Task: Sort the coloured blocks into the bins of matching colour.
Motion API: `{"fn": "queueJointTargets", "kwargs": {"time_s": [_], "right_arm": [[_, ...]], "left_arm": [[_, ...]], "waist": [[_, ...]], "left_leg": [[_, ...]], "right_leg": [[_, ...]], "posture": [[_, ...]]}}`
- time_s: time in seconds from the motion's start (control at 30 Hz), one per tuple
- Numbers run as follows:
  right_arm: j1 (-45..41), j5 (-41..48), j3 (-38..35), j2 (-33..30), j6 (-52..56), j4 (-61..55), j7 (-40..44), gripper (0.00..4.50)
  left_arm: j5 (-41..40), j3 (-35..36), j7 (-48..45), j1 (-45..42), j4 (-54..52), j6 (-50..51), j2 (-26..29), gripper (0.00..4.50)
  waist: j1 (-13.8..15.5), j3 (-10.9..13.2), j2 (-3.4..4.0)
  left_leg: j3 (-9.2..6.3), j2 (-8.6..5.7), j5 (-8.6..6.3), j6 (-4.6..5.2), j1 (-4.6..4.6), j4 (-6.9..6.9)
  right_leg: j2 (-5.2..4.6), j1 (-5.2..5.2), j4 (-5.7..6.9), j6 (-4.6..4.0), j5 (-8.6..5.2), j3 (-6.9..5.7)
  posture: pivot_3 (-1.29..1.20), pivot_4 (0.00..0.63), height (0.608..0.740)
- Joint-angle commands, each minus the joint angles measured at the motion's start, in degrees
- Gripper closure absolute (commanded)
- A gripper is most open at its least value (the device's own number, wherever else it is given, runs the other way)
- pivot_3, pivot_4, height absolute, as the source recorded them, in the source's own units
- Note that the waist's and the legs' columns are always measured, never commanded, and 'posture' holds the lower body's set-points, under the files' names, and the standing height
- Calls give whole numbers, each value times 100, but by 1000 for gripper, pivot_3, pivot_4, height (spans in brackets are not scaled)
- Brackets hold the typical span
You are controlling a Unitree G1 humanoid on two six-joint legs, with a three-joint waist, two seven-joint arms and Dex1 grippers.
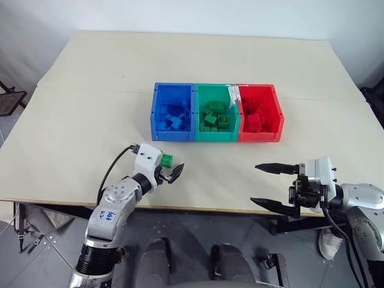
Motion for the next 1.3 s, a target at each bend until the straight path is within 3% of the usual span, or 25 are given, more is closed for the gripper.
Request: {"fn": "queueJointTargets", "kwargs": {"time_s": [0.03,0.17,0.23,0.4,0.47,0.63,0.8,0.83,1.03,1.1,1.3], "right_arm": [[-44,68,-109,-90,19,-109,-12,0],[-79,66,-88,-76,26,-83,-10,0],[-73,64,-37,12,-26,-64,-20,0],[-17,23,34,166,-106,-80,-72,0],[-12,15,40,178,-108,-90,-80,0],[200,-88,93,366,-277,-92,-181,0],[256,-126,145,462,-376,-99,-235,0],[275,-145,170,493,-420,-78,-240,0],[328,-220,242,583,-585,21,-223,0],[322,-223,243,582,-602,45,-209,0],[310,-143,80,535,-622,115,-199,0]], "left_arm": [[158,72,104,0,51,489,235,212],[-7,109,-210,-170,-73,940,697,1231],[-271,72,-376,-486,-191,1977,939,1231],[-499,168,-88,-830,-417,3586,699,1231],[-507,201,-32,-879,-465,3782,667,1231],[-504,-17,-159,-1017,-425,4252,1326,1231],[-572,-17,-230,-1101,-309,4097,1381,1231],[-567,-21,-225,-1106,-299,4061,1368,1404],[-518,-2,-411,-801,-317,3039,1401,2968],[-594,120,-719,-653,-367,2200,1398,3034],[-969,684,-2827,174,231,-1078,1742,3034]], "waist": [[-9,-1,2],[-39,-5,8],[-40,-5,9],[-41,-10,12],[-41,-11,15],[-47,-31,11],[-60,-36,13],[-60,-37,13],[-53,-45,19],[-38,-48,23],[-21,-46,19]], "left_leg": [[0,0,0,0,1,0],[1,3,0,-1,1,-4],[3,7,-1,-5,1,-7],[4,9,-2,-8,2,-6],[6,10,-3,-9,4,-6],[8,12,-5,-16,11,-10],[31,15,-10,-21,61,-30],[32,15,-12,-24,77,-38],[22,15,-33,-37,97,-54],[26,15,-32,-31,97,-54],[75,20,-51,-33,87,-58]], "right_leg": [[0,0,0,0,0,0],[3,-3,0,-1,0,1],[8,-6,0,-1,0,3],[13,-5,-1,-1,0,8],[16,-6,-1,0,-1,12],[19,-6,-2,-1,-1,16],[20,12,-5,-5,-3,50],[20,24,-10,-8,-4,54],[21,47,-44,-11,-6,64],[20,49,-55,-11,-6,66],[16,34,-67,-15,-8,67]], "posture": [[0,150,740],[0,150,740],[0,150,740],[0,150,740],[0,150,740],[0,150,740],[0,150,740],[0,150,740],[0,150,740],[0,150,740],[0,150,740]]}}
